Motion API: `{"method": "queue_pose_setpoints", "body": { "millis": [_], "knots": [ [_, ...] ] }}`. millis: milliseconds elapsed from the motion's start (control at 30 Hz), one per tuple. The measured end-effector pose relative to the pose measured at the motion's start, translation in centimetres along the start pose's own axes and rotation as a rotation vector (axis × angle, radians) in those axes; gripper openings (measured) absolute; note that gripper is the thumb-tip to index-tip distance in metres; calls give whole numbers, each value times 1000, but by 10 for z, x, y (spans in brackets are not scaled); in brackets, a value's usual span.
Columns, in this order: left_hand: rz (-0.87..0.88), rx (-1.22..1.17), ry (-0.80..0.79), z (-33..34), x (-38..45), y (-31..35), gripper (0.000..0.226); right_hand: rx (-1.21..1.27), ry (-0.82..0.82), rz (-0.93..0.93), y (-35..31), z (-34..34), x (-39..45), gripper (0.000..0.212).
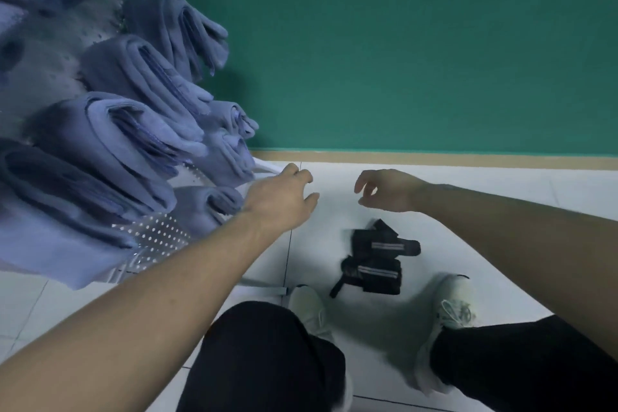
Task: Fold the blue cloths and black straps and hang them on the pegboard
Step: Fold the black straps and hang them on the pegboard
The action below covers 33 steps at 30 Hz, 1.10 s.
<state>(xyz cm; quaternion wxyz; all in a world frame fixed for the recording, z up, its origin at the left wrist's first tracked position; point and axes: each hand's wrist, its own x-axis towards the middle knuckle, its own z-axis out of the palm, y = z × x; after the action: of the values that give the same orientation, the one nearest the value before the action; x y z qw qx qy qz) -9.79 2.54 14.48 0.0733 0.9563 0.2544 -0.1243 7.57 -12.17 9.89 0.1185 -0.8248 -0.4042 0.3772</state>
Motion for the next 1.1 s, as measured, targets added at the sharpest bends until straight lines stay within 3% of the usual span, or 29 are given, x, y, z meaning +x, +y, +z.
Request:
{"method": "queue_pose_setpoints", "body": {
  "millis": [200, 433, 733, 900, 1100],
  "knots": [
    [22, -51, -210, 46, 42, 42, 40, 55, -20, 157, 81, 1, -17, 21],
    [-55, -302, -396, 131, 97, 68, 38, 113, -123, 277, 148, 38, 30, 20],
    [-48, -420, -547, 241, 150, 75, 32, 50, -194, 271, 186, 113, 101, 30],
    [-54, -422, -587, 292, 158, 67, 49, -8, -226, 267, 197, 139, 123, 42],
    [-11, -479, -559, 309, 157, 72, 11, -76, -174, 257, 196, 155, 129, 33]
  ]
}}
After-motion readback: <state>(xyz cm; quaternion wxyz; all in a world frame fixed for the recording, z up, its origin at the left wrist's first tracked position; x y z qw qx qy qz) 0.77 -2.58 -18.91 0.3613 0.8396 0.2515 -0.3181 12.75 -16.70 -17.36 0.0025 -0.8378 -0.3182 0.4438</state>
